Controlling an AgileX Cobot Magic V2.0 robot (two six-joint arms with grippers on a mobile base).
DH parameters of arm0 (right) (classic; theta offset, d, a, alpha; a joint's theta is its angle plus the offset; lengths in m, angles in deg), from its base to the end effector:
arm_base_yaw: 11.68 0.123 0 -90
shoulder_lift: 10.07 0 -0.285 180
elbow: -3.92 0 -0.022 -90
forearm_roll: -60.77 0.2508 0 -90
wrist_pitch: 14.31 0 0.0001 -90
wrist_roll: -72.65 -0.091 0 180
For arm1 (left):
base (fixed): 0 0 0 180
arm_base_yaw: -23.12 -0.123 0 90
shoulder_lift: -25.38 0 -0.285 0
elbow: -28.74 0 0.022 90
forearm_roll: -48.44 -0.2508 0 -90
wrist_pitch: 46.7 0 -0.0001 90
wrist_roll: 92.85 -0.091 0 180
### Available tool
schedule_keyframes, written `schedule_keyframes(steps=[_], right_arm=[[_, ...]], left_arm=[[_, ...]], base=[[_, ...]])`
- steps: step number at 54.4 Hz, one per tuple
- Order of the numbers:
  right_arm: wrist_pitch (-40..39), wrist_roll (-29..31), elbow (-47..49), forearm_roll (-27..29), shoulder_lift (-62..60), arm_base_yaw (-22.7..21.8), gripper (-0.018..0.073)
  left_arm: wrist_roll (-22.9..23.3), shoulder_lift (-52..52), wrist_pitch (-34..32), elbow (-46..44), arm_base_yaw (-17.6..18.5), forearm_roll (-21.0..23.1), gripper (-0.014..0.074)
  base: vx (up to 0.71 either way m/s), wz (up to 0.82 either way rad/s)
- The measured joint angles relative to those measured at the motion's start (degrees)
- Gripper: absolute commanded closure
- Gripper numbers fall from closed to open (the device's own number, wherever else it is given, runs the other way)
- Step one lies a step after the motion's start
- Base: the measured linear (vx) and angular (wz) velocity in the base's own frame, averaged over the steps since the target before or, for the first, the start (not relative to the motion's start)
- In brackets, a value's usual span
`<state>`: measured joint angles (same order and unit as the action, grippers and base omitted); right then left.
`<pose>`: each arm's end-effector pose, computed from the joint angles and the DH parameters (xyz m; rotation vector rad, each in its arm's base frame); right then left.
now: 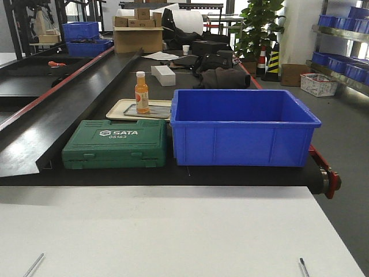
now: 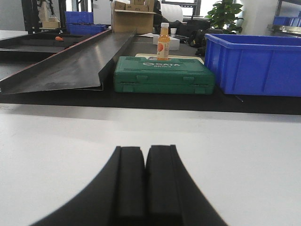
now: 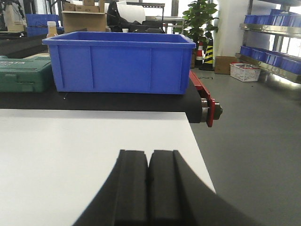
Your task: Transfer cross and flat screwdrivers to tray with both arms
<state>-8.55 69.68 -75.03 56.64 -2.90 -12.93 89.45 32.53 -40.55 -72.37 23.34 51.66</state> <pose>0.0569 -0.0019 0.1944 0.0072 1.6035 -0.0382 0.0568 -0.0008 0.1942 -0.0695 1.6080 -0.0822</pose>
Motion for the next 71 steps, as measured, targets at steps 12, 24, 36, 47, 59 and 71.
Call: schedule_keyframes(steps=[12,24,36,47,59,71], right_arm=[[0.0,0.0,0.0,0.0,0.0,0.0,0.0567],[0.0,0.0,0.0,0.0,0.0,0.0,0.0567],[0.0,0.0,0.0,0.0,0.0,0.0,0.0567],[-1.0,0.0,0.0,0.0,0.0,0.0,0.0567],[-10.21,0.0,0.0,0.0,0.0,0.0,0.0567],[-8.06,0.0,9.47,0.0,3.62,0.0,0.0565]], left_arm=[[0.0,0.0,0.0,0.0,0.0,0.0,0.0602],[0.0,0.0,0.0,0.0,0.0,0.0,0.0602],[0.0,0.0,-0.05,0.0,0.0,0.0,0.0602],[0.0,0.0,-1.48,0.0,0.0,0.0,0.0602],[0.0,0.0,-10.13,-1.23,0.0,0.0,0.0601],[0.0,0.0,-10.86,-10.31,0.0,0.0,0.0559]], base=[[0.0,0.0],[0.0,0.0],[0.0,0.0],[0.0,0.0],[0.0,0.0],[0.0,0.0]])
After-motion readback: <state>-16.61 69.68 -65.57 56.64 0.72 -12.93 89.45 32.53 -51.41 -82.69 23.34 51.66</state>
